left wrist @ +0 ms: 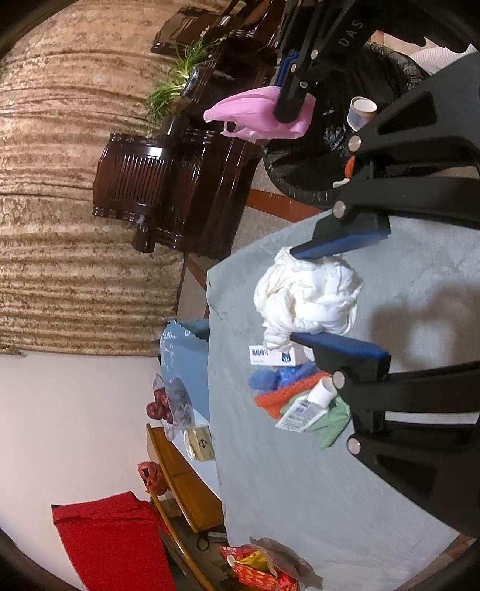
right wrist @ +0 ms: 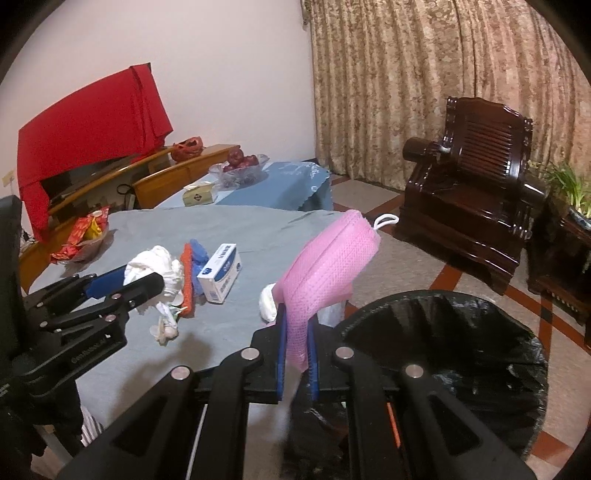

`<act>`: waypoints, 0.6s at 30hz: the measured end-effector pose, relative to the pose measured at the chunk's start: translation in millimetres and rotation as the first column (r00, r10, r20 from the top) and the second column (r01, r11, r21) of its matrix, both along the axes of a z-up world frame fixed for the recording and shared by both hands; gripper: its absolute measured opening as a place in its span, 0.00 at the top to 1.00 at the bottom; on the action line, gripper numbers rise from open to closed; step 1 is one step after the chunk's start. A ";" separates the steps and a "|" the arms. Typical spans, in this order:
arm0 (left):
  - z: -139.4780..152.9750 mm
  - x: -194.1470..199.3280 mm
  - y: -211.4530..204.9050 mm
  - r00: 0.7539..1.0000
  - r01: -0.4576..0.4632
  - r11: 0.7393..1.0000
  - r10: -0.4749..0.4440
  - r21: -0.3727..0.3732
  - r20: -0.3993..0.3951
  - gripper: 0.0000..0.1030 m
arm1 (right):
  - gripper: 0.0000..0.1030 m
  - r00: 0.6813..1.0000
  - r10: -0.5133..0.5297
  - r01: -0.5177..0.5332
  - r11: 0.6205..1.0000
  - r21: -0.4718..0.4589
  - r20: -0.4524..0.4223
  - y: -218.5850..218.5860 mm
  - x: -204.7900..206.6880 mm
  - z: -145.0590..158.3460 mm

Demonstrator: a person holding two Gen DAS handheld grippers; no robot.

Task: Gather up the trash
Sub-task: 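Carry the white tissue and pink mask over the black trash bin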

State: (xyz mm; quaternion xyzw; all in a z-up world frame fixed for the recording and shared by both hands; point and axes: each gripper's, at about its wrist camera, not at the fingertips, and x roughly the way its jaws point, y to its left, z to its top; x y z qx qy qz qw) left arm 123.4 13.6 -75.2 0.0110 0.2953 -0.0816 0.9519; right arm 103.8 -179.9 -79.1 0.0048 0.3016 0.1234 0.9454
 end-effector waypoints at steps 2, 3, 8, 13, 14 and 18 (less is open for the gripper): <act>0.4 -0.4 -5.4 1.000 0.010 1.000 -0.010 -0.001 0.001 0.63 | 0.90 1.000 -0.011 0.011 1.000 -0.004 0.001 -6.4 -1.9 0.7; 0.5 -0.2 -8.2 1.000 0.017 1.000 -0.017 -0.001 0.000 0.63 | 0.90 1.000 -0.015 0.015 1.000 -0.006 0.001 -6.3 -2.7 1.1; 0.6 -0.1 -20.9 0.999 0.046 0.999 -0.046 -0.002 0.002 0.63 | 0.90 0.999 -0.043 0.043 0.999 -0.008 0.003 -20.4 -7.1 2.6; 1.6 -0.1 -36.7 0.997 0.077 0.997 -0.077 -0.002 0.004 0.63 | 0.90 0.997 -0.072 0.072 0.997 -0.008 0.008 -36.2 -11.3 4.1; 1.8 0.4 -41.3 0.996 0.086 0.996 -0.086 -0.003 0.004 0.63 | 0.90 0.997 -0.081 0.081 0.997 -0.008 0.009 -40.2 -12.1 4.7; 2.8 0.4 -54.4 0.993 0.115 0.993 -0.115 -0.003 0.005 0.63 | 0.90 0.994 -0.109 0.109 0.994 -0.008 0.012 -55.6 -13.9 6.1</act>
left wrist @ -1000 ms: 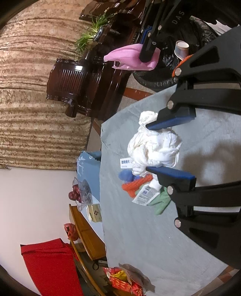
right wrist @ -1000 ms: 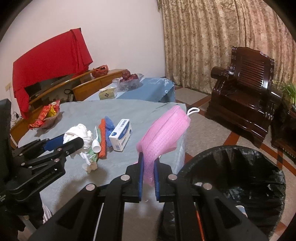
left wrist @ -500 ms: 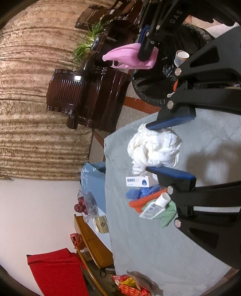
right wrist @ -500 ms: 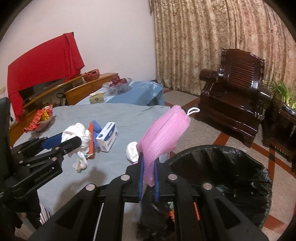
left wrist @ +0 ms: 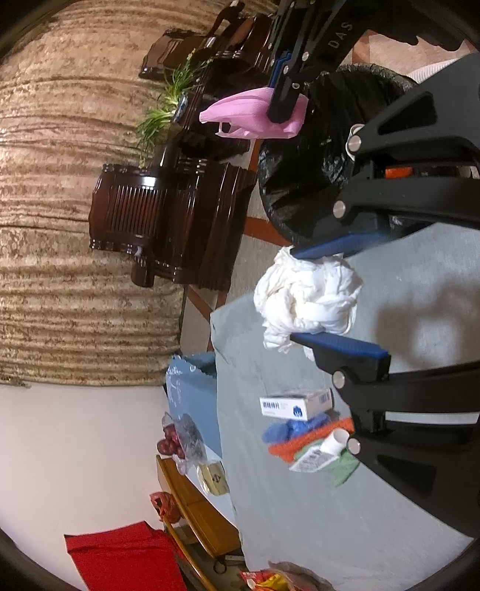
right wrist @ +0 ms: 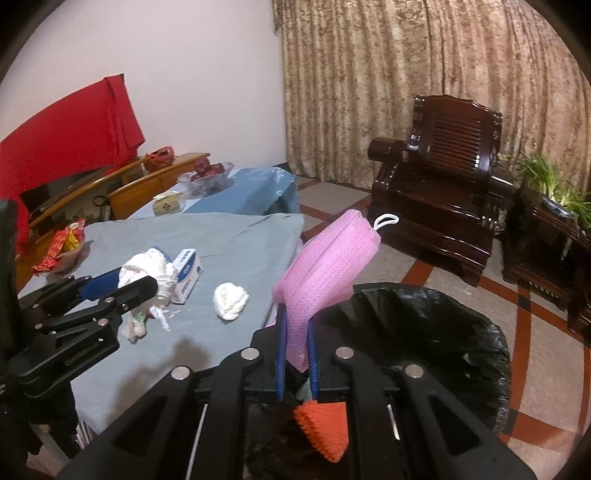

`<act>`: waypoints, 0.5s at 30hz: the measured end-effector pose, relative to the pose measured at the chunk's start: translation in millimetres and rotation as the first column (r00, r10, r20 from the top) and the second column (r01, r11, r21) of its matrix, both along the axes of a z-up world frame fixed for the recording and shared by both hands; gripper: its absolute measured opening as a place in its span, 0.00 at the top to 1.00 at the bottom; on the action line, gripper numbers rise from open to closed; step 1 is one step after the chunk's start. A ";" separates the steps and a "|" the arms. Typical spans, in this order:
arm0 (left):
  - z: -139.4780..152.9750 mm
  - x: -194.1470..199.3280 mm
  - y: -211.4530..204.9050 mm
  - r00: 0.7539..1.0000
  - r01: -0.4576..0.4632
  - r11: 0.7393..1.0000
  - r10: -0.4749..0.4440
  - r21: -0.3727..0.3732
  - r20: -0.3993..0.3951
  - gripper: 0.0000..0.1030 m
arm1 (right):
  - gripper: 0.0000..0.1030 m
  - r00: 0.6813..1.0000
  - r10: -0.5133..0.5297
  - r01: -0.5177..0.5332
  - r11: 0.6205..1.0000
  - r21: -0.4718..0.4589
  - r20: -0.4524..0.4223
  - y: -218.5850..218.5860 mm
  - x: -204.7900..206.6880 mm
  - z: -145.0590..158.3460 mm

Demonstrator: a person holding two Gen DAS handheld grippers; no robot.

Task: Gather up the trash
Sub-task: 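Carry the white tissue and pink mask over the black trash bin, then open the left gripper over the bin while the right gripper releases the pink mask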

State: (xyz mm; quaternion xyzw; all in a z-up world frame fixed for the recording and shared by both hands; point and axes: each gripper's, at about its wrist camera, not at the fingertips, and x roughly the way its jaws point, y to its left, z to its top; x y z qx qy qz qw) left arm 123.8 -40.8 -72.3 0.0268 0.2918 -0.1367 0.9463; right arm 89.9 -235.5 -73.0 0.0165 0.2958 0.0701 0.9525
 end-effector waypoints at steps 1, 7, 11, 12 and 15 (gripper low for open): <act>0.1 0.2 -3.2 1.000 0.007 1.000 -0.007 0.000 0.000 0.63 | 0.90 1.000 -0.011 0.011 1.000 -0.001 0.001 -5.3 -1.0 0.2; -2.2 4.0 -26.4 0.998 0.062 0.998 -0.062 0.000 -0.004 0.63 | 0.90 0.998 -0.060 0.060 0.998 -0.006 -0.003 -28.2 -5.2 -1.7; -6.1 5.7 -41.5 0.995 0.096 0.995 -0.096 -0.001 -0.011 0.63 | 0.90 0.996 -0.092 0.091 0.996 -0.015 -0.007 -43.9 -9.5 -4.2; -7.6 6.6 -45.5 0.994 0.104 0.995 -0.104 -0.002 -0.013 0.63 | 0.90 0.995 -0.097 0.097 0.995 -0.017 -0.008 -47.1 -10.0 -4.8; -11.8 8.7 -59.0 0.992 0.127 0.992 -0.127 -0.002 -0.019 0.63 | 0.90 0.993 -0.118 0.118 0.993 -0.026 -0.015 -58.2 -11.3 -7.9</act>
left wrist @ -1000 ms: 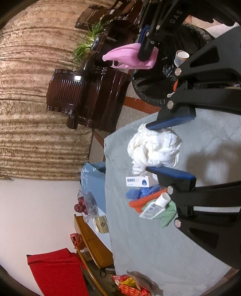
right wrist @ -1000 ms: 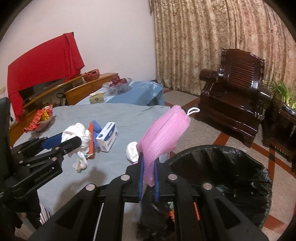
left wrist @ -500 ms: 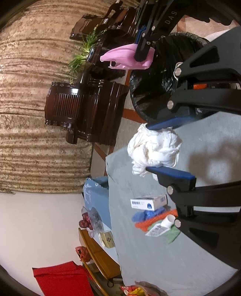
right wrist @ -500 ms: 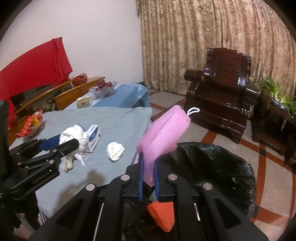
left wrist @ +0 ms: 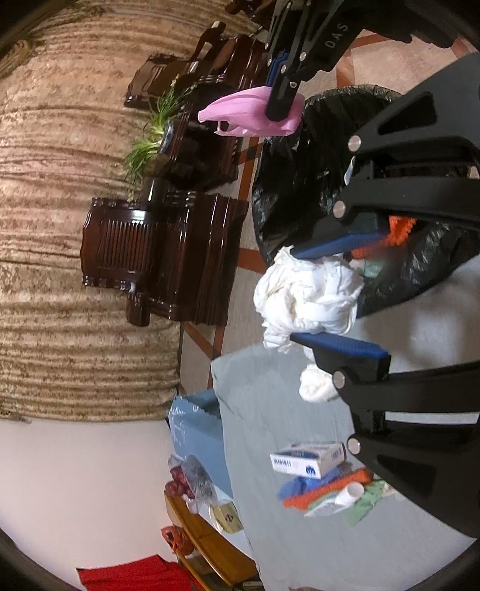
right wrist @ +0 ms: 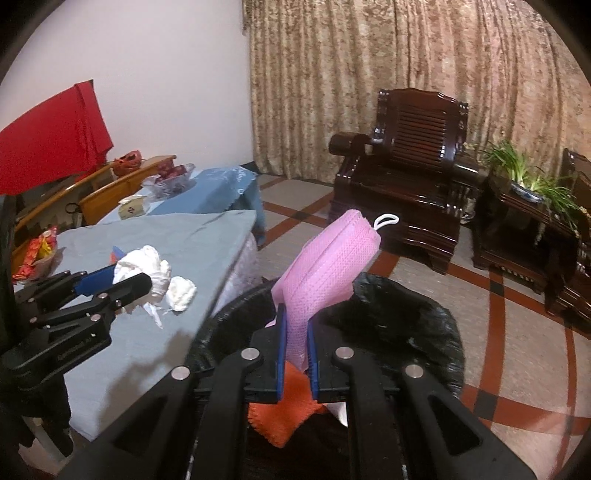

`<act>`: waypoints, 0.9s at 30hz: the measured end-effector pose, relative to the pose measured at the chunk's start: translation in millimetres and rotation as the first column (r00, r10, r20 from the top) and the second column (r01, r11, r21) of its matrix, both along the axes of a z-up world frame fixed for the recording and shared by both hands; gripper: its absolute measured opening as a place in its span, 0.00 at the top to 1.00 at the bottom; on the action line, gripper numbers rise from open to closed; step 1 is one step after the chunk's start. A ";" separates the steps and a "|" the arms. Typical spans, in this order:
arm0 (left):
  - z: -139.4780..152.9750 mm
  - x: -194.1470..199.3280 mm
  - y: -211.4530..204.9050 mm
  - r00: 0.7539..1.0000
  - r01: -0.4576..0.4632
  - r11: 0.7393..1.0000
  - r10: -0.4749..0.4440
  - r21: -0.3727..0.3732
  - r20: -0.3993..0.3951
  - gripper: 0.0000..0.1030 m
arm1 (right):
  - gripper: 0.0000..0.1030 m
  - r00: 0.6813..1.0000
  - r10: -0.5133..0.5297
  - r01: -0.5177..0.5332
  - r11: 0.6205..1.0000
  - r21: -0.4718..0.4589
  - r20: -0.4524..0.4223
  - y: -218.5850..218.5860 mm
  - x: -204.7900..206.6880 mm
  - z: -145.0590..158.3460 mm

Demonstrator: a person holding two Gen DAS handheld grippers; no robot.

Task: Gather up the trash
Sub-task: 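Open the left gripper over the bin while the right gripper releases the pink mask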

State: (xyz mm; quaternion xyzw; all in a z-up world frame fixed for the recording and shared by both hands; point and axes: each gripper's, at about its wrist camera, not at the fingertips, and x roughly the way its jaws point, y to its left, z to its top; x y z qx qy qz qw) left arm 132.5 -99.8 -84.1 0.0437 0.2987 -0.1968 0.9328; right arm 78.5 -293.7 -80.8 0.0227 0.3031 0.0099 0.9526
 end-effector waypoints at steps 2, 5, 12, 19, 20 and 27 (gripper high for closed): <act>-2.5 1.6 -8.6 1.000 0.013 1.000 -0.013 0.001 -0.001 0.63 | 0.90 1.000 -0.013 0.013 1.000 -0.002 -0.005 -6.7 -1.0 -2.1; -6.7 4.0 -19.1 1.000 0.029 1.000 -0.029 0.005 -0.002 0.63 | 0.90 0.999 -0.030 0.030 1.000 -0.003 -0.012 -15.3 -2.0 -4.7; -18.1 9.2 -41.1 0.998 0.065 0.998 -0.065 0.022 -0.011 0.63 | 0.90 0.998 -0.058 0.058 0.998 -0.003 -0.037 -30.3 -3.1 -16.7; -31.2 14.7 -57.0 0.996 0.090 0.995 -0.089 0.029 -0.025 0.63 | 0.90 0.995 -0.083 0.083 0.997 0.000 -0.060 -41.2 -3.0 -27.4; -31.9 15.0 -58.9 0.995 0.093 0.995 -0.092 0.029 -0.027 0.63 | 0.90 0.994 -0.085 0.086 0.996 0.000 -0.063 -42.6 -2.8 -29.0; -39.4 21.8 -74.1 0.992 0.121 0.992 -0.120 0.033 -0.043 0.63 | 0.90 0.991 -0.102 0.102 0.995 0.002 -0.086 -53.9 0.0 -39.2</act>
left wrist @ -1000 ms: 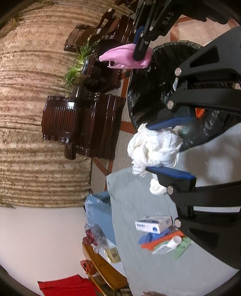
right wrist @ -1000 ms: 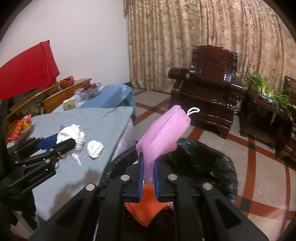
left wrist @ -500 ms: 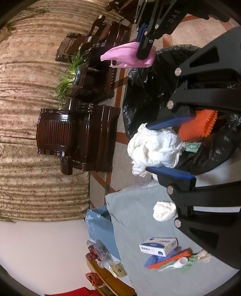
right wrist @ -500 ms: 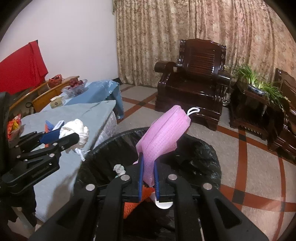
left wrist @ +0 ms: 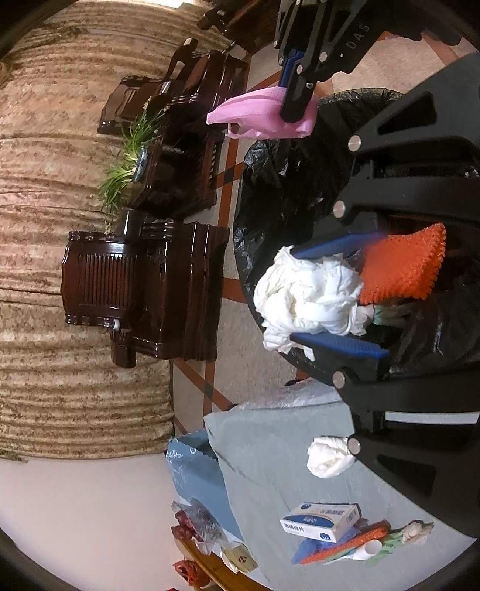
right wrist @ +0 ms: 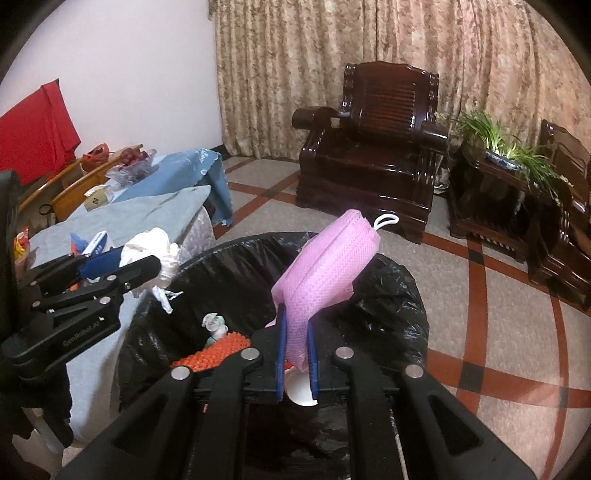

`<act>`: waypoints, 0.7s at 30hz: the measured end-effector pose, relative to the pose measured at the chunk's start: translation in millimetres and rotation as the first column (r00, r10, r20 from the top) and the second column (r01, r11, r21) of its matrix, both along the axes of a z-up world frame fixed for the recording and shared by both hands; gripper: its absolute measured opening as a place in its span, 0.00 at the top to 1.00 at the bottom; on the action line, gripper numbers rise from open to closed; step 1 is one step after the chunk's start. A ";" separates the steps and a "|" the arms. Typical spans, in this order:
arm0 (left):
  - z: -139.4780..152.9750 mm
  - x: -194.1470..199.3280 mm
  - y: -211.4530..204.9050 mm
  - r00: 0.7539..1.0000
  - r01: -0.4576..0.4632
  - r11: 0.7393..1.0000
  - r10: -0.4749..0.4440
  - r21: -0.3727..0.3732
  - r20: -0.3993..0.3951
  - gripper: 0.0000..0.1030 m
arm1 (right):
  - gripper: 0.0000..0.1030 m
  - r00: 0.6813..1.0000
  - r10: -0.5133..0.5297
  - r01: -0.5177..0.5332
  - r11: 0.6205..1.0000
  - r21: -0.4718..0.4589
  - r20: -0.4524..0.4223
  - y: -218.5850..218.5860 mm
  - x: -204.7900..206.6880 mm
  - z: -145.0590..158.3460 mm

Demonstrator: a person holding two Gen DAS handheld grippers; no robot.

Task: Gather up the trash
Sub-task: 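Open the left gripper over the bin while the right gripper releases the pink mask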

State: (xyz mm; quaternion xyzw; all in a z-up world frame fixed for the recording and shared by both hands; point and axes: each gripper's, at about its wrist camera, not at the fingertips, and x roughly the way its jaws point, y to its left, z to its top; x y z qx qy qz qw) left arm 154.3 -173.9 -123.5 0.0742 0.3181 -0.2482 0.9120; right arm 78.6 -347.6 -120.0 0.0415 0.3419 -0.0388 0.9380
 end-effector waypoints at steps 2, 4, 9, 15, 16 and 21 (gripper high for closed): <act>-2.2 1.3 -2.8 1.000 0.005 1.000 -0.005 0.002 -0.003 0.63 | 0.90 1.000 -0.003 0.003 1.000 0.001 -0.006 -2.3 0.5 -2.3; -5.4 3.1 -5.4 1.000 0.006 1.000 -0.006 0.002 -0.014 0.63 | 0.90 1.000 -0.004 0.004 1.000 0.000 -0.011 -4.3 1.2 -4.0; -10.5 8.0 -6.8 0.999 0.018 1.000 -0.018 -0.006 -0.039 0.61 | 0.90 1.000 -0.004 0.004 1.000 -0.003 -0.023 -7.2 2.5 -8.8; -13.4 11.4 -5.5 0.998 0.024 1.000 -0.025 -0.013 -0.055 0.61 | 0.90 0.999 -0.004 0.004 1.000 -0.004 -0.040 -9.1 5.2 -13.9; -12.9 11.0 -6.1 0.998 0.024 1.000 -0.024 -0.013 -0.052 0.61 | 0.90 0.999 -0.003 0.003 1.000 -0.004 -0.040 -9.6 5.3 -14.0; -12.9 11.0 -5.7 0.998 0.023 1.000 -0.024 -0.014 -0.052 0.58 | 0.86 0.999 -0.002 0.002 1.000 -0.007 -0.042 -9.1 5.9 -14.9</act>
